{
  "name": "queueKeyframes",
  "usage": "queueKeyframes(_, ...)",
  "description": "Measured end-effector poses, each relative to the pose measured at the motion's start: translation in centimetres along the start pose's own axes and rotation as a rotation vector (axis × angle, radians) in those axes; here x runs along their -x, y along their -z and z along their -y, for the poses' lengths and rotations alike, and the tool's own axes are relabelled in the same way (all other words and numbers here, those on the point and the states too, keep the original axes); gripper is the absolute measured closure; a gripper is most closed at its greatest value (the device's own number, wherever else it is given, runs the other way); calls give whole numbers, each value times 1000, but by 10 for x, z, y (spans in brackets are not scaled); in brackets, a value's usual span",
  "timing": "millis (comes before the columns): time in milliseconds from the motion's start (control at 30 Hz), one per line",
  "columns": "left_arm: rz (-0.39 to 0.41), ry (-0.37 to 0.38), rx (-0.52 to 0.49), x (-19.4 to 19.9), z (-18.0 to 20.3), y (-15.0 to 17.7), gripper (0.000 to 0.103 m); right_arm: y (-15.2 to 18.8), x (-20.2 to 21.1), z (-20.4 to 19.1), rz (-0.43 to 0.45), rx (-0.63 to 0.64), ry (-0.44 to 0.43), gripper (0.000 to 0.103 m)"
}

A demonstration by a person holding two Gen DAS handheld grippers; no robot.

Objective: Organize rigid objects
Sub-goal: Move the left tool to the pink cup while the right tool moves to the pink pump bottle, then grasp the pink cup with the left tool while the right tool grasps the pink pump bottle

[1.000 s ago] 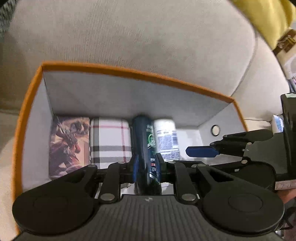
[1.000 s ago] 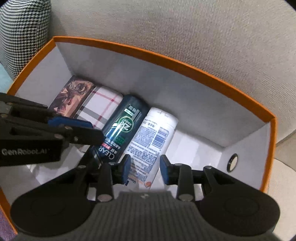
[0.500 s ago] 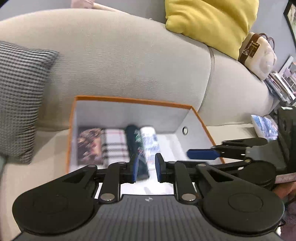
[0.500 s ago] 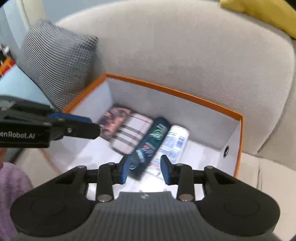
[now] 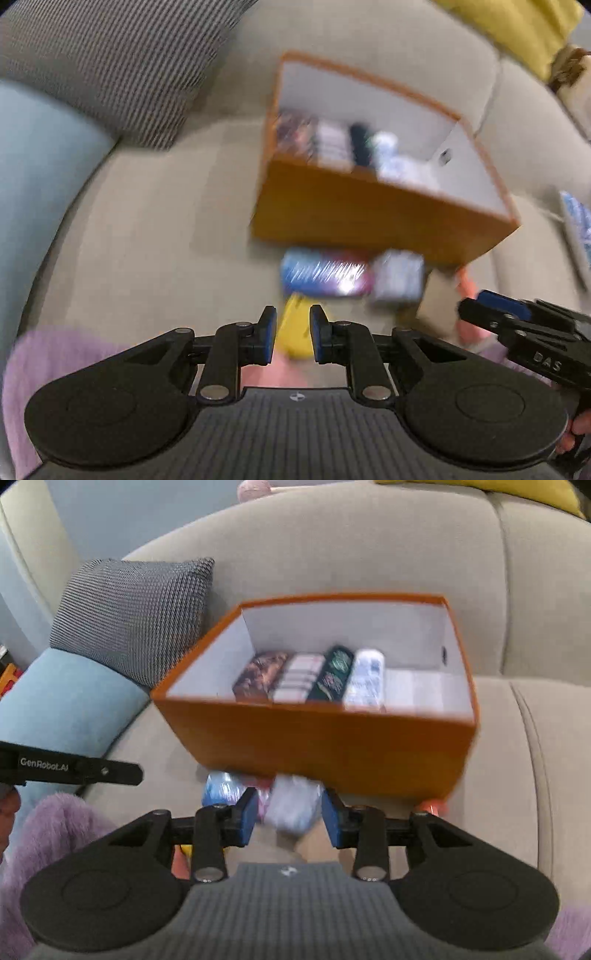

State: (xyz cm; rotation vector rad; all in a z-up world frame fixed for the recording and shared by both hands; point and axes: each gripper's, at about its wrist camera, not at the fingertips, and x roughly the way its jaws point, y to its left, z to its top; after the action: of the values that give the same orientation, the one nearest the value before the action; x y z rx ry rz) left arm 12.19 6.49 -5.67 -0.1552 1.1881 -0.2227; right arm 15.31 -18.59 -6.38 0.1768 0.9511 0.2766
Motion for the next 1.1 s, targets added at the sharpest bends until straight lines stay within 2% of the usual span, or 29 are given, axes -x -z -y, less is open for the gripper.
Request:
queueKeyframes(167,-77,-51,90,-8,-10,13,72,36,-7,-6,-40,17,85,56)
queueKeyframes(267,-120,-48,154,-17,-12,16,64,50,-9,-13,-50,43,98,56)
queueKeyframes(333,-134,-40,204,-24,-15,16,55,50,-8,-17,-40,56,82,56)
queueKeyframes(400,-142,-43,243,-30,-16,19,51,49,-4,-20,-10,78,79,49)
queueKeyframes(467,-144,-67,265,-34,-20,26,50,50,-1,-19,14,89,94,45)
queueKeyframes(567,-146,-109,264,-42,-15,29,50,52,-4,-11,9,73,130,45)
queueKeyframes(733,-150,-167,255,-53,-7,27,41,55,-6,11,-6,-14,173,45)
queueKeyframes(933,-158,-196,252,-62,-6,25,39,48,-6,25,4,-44,203,46)
queueKeyframes(1100,-133,-195,207,-62,-4,26,39,39,-9,40,-5,-64,242,46)
